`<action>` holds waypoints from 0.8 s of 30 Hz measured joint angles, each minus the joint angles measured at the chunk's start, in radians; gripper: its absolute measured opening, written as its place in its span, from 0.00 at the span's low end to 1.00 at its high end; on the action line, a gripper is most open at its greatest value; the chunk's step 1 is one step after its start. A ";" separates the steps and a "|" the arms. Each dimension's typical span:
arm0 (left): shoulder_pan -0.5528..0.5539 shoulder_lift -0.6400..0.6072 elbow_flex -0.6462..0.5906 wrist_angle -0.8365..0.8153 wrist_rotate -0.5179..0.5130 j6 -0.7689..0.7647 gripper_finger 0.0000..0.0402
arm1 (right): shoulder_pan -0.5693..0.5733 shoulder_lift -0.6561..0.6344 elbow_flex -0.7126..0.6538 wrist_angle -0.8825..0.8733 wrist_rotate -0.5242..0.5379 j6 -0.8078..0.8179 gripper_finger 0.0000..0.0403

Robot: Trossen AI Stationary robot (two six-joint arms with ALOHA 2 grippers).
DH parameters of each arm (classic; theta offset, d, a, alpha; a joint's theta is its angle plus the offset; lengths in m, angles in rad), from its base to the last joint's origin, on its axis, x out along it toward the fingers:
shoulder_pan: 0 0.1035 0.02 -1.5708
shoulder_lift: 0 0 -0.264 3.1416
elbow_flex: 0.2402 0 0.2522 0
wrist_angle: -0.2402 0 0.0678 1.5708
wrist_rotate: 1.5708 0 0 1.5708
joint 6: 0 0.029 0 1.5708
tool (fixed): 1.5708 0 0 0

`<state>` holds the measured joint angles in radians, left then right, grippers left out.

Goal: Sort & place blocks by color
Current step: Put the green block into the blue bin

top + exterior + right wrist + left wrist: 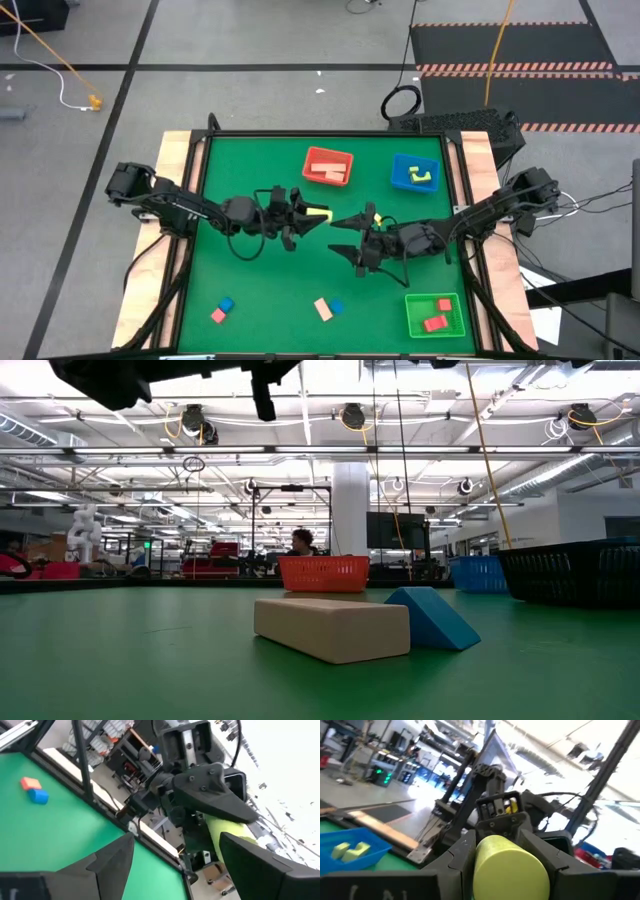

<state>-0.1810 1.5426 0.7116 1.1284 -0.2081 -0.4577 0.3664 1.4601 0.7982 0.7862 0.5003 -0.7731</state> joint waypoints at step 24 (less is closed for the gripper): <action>-0.031 0.000 0.000 0.083 0.088 -0.050 0.31 | -0.044 0.000 0.000 0.131 -0.092 -0.031 0.70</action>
<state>-0.2120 1.5421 0.7120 1.2116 -0.1202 -0.5077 0.3222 1.4601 0.7982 0.9168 0.4079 -0.8037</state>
